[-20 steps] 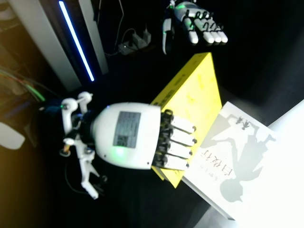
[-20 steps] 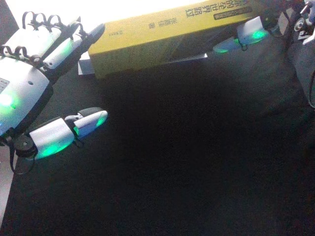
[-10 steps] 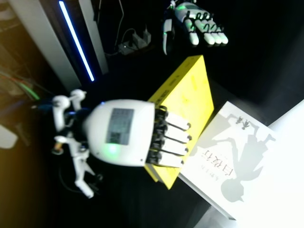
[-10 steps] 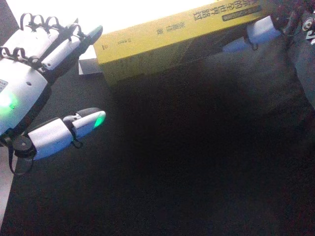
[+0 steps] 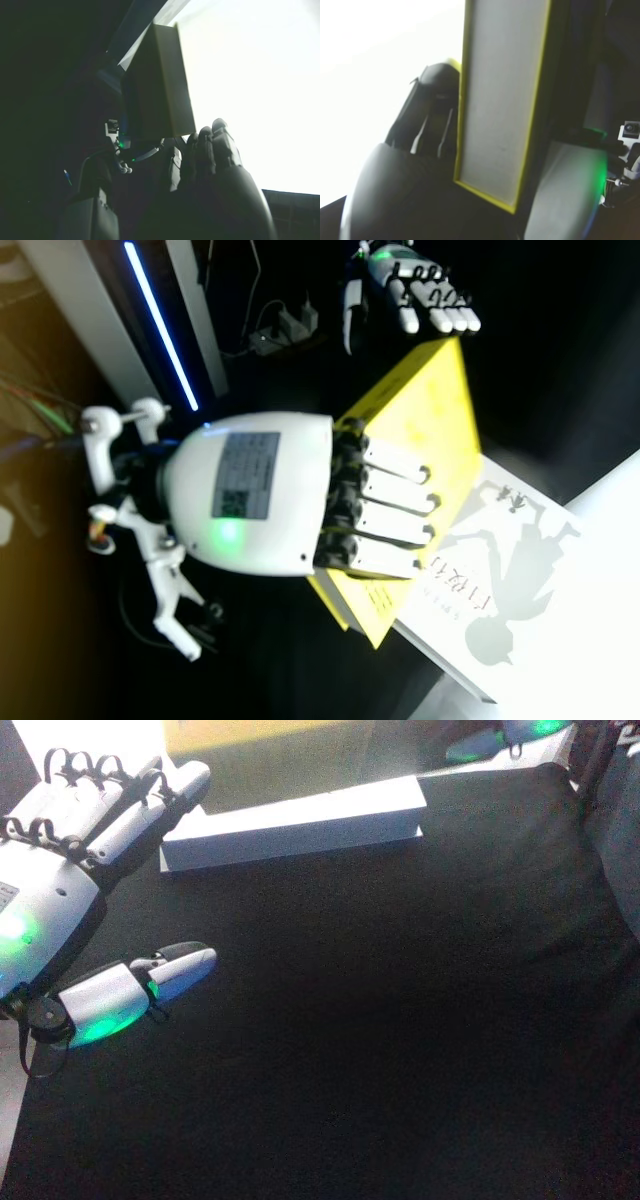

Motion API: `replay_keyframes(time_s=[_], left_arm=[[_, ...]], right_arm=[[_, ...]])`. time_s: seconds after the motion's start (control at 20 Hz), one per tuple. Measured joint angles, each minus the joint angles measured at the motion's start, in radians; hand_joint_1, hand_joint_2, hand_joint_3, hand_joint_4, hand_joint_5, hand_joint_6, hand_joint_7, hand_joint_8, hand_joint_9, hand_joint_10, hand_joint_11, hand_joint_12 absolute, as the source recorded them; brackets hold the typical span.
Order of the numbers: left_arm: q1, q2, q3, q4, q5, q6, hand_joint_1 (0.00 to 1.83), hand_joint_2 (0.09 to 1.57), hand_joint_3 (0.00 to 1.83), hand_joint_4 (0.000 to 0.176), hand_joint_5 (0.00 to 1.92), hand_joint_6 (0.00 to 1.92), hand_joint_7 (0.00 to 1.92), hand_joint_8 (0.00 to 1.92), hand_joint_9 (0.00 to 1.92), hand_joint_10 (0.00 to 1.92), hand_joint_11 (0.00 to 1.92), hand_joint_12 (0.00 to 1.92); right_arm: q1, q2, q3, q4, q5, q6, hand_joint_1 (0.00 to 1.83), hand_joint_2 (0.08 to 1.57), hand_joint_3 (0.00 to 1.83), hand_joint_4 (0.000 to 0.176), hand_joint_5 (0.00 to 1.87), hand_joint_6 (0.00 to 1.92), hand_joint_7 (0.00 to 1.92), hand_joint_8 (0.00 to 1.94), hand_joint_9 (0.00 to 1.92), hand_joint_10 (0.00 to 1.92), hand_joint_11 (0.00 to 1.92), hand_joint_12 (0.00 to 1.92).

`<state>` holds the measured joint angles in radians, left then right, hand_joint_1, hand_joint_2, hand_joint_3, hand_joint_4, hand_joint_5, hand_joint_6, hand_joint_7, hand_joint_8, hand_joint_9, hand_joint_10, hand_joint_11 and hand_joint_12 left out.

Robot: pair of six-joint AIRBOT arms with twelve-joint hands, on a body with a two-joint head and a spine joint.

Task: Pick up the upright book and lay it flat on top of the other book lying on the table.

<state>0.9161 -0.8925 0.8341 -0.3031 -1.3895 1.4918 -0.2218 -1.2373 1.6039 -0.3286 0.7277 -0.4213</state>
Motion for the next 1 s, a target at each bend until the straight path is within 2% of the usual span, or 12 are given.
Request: replay_keyframes(time_s=[0.1,0.2,0.25,0.35,0.45,0.55,0.6,0.7,0.75,0.8,0.85,1.0], left_arm=[[0.0,0.0,0.0,-0.001,0.002,0.0,0.47,1.18,0.0,0.162,0.0,0.0,0.0,0.0,0.0,0.0,0.0,0.0],[0.0,0.0,0.0,0.004,0.002,0.0,0.48,1.19,0.0,0.139,0.0,0.0,0.0,0.0,0.0,0.0,0.0,0.0],[0.0,0.0,0.0,0.007,0.003,0.0,0.49,1.19,0.0,0.139,0.0,0.0,0.0,0.0,0.0,0.0,0.0,0.0],[0.0,0.0,0.001,0.011,0.002,0.0,0.5,1.19,0.0,0.126,0.0,0.0,0.0,0.0,0.0,0.0,0.0,0.0],[0.0,0.0,0.001,0.016,0.002,0.0,0.45,1.18,0.0,0.146,0.0,0.0,0.0,0.0,0.0,0.0,0.0,0.0],[0.0,0.0,0.001,0.018,0.002,0.0,0.46,1.17,0.0,0.133,0.0,0.0,0.0,0.0,0.0,0.0,0.0,0.0],[0.0,0.0,0.001,0.018,0.002,0.0,0.48,1.18,0.0,0.14,0.0,0.0,0.0,0.0,0.0,0.0,0.0,0.0],[0.0,0.0,0.001,0.019,0.002,0.0,0.48,1.18,0.0,0.144,0.0,0.0,0.0,0.0,0.0,0.0,0.0,0.0],[0.0,0.0,0.001,0.018,0.002,-0.021,0.49,1.18,0.0,0.155,0.0,0.0,0.0,0.0,0.0,0.0,0.0,0.0],[0.0,0.0,0.001,0.019,0.0,-0.021,0.46,1.16,0.0,0.167,0.0,0.0,0.0,0.0,0.0,0.0,0.0,0.0],[0.0,0.0,0.001,0.018,0.001,-0.022,0.45,1.17,0.0,0.149,0.0,0.0,0.0,0.0,0.0,0.0,0.0,0.0],[0.0,0.0,0.001,0.019,-0.001,-0.022,0.43,1.18,0.0,0.144,0.0,0.0,0.0,0.0,0.0,0.0,0.0,0.0]], right_arm=[[0.008,0.002,0.008,0.01,0.006,0.002,1.31,0.84,1.06,0.0,0.9,1.92,0.7,1.94,0.97,1.92,0.94,1.92],[0.011,-0.006,0.03,0.018,0.008,0.002,1.15,0.81,1.17,0.0,0.79,1.92,0.74,1.94,0.97,1.92,0.94,1.92],[0.014,-0.012,0.042,0.02,0.0,-0.001,1.12,0.8,1.19,0.036,0.77,1.92,0.74,1.93,0.95,1.92,0.92,1.92],[0.026,-0.019,0.053,0.027,-0.014,0.0,1.1,0.84,1.13,0.033,0.74,1.92,0.69,1.92,0.9,1.92,0.9,1.92],[0.03,-0.023,0.059,0.037,-0.017,0.0,1.11,0.81,1.17,0.02,0.78,1.9,0.69,1.94,0.89,1.92,0.87,1.92],[0.03,-0.024,0.063,0.034,-0.022,0.0,1.12,0.8,1.19,0.025,0.8,1.9,0.71,1.94,0.89,1.92,0.9,1.92],[0.03,-0.029,0.072,0.032,-0.029,0.0,1.12,0.75,1.26,0.055,0.8,1.92,0.78,1.92,0.93,1.92,0.87,1.92],[0.028,-0.03,0.074,0.033,-0.046,-0.001,1.13,0.74,1.28,0.056,0.81,1.92,0.79,1.91,0.93,1.92,0.87,1.92],[0.017,-0.03,0.074,0.037,-0.043,-0.001,1.31,0.69,1.31,0.0,0.84,1.92,0.81,1.89,0.83,1.91,0.85,1.92],[0.004,-0.031,0.075,0.037,-0.044,-0.002,1.35,0.69,1.26,0.0,0.83,1.92,0.8,1.81,0.82,1.87,0.84,1.92],[-0.011,-0.037,0.076,0.035,-0.051,-0.011,1.35,0.73,1.22,0.0,0.82,1.92,0.74,1.87,0.77,1.89,0.82,1.92],[-0.03,-0.04,0.065,0.01,-0.065,-0.023,1.31,0.9,0.95,0.0,0.69,1.84,0.6,1.89,0.64,1.92,0.75,1.92]])
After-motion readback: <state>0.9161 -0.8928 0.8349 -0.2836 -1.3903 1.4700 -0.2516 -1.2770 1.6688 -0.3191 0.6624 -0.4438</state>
